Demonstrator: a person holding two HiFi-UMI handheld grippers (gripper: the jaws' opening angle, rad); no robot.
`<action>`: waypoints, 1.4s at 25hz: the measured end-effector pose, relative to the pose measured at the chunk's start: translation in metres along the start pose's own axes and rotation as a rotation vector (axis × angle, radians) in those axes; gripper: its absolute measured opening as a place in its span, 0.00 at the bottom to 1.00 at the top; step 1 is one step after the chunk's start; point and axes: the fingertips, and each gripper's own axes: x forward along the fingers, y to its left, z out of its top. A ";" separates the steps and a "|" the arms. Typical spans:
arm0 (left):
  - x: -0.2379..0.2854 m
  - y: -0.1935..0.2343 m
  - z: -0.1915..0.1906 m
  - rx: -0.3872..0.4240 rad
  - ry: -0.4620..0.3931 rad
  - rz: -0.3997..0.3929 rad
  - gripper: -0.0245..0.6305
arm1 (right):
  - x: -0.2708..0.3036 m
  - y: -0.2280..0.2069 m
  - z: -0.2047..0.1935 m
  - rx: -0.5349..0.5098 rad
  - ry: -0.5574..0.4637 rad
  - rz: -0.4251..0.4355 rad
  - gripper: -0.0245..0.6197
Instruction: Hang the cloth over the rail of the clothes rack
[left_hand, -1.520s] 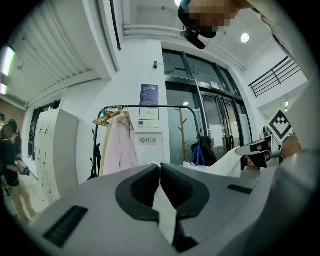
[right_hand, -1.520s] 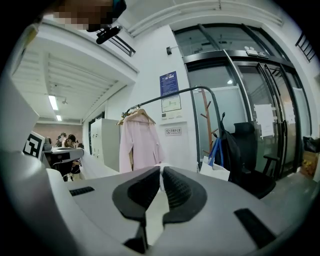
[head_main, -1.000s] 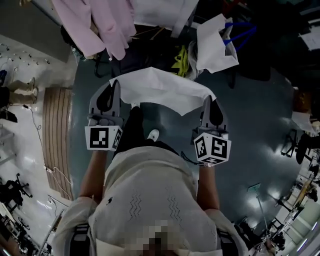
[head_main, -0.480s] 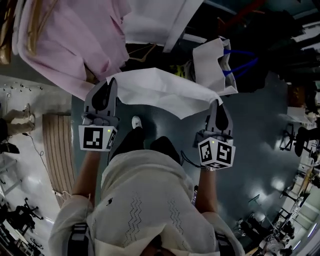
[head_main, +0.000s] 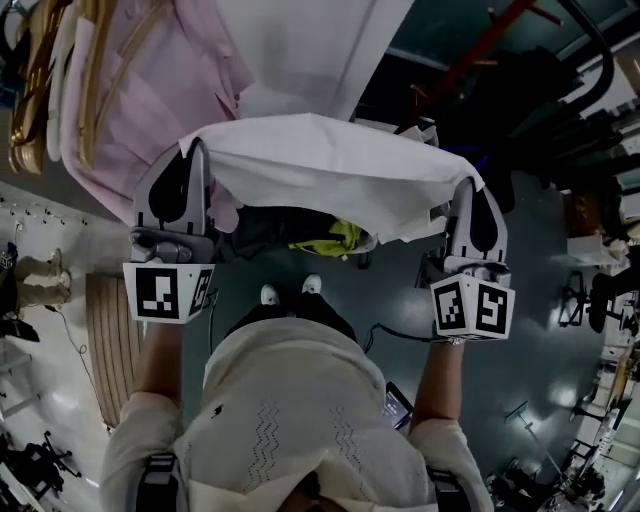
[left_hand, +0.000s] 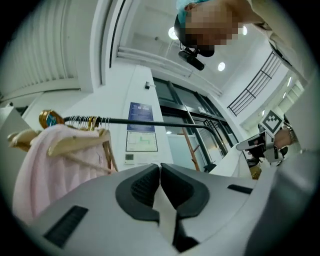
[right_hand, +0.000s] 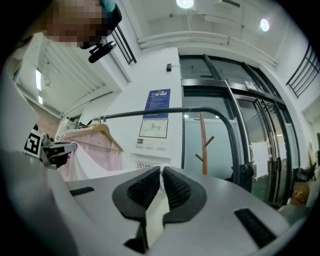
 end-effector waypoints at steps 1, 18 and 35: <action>0.005 0.002 0.012 0.025 -0.016 0.011 0.07 | 0.003 -0.004 0.014 -0.001 -0.011 0.007 0.09; 0.118 0.025 0.212 0.443 -0.245 0.005 0.07 | 0.075 -0.061 0.234 -0.142 -0.302 0.142 0.09; 0.269 0.113 0.311 0.731 -0.268 0.096 0.07 | 0.215 -0.072 0.381 -0.231 -0.412 0.170 0.09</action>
